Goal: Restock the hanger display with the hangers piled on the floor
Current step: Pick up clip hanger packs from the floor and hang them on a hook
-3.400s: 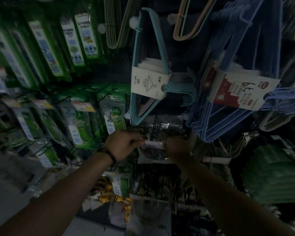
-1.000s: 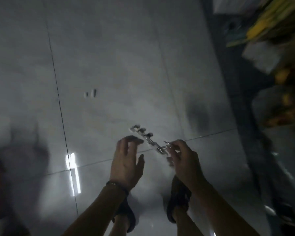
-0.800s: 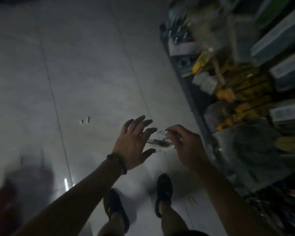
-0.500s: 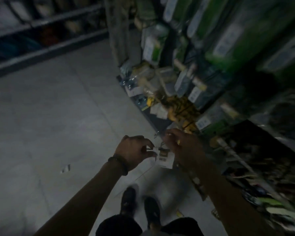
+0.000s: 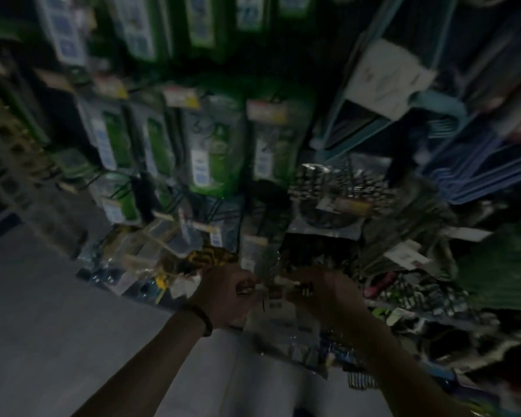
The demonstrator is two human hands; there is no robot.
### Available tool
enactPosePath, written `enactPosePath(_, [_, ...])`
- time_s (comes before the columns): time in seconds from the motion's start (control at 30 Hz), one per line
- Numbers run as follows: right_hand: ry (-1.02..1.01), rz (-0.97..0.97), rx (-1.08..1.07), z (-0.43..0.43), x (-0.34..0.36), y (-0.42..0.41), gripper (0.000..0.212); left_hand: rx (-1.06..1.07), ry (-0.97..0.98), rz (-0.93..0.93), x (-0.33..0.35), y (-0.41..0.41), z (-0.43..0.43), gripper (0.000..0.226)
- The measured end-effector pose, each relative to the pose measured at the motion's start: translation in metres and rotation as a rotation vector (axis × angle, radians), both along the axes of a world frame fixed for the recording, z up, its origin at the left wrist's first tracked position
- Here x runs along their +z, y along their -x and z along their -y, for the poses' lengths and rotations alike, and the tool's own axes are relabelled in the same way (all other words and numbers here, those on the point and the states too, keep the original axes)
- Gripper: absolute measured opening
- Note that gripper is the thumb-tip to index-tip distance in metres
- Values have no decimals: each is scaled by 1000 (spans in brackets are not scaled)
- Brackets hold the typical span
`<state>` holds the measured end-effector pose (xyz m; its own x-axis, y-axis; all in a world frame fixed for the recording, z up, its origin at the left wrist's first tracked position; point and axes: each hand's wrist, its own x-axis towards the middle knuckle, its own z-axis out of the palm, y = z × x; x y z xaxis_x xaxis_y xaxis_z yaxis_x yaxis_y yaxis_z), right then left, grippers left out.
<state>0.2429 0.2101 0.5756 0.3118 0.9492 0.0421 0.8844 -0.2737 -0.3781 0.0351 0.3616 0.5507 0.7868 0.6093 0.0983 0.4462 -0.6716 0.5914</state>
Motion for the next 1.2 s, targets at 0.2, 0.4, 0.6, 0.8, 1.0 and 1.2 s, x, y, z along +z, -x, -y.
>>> enactPosePath(0.2, [43,15,8,12,15,-69,30,-63,-108,-70,35,-87,8,55])
enactPosePath(0.4, [-60,92,-45,29,13,-135,32,23,286,180,63,-158,9,23])
enactPosePath(0.6, [-174,173,-67,34,2,-166,30,154,474,254,100,-220,5,13])
enactPosePath(0.8, [-225,262,-72,24,-11,-188,25,42,450,281,97,-236,-4,57])
enactPosePath(1.0, [-237,379,-86,5,-6,-199,36,43,-28,215,93,-242,-9,18])
enactPosePath(1.2, [-236,484,-49,-19,-14,-222,26,32,-296,136,111,-249,-23,18])
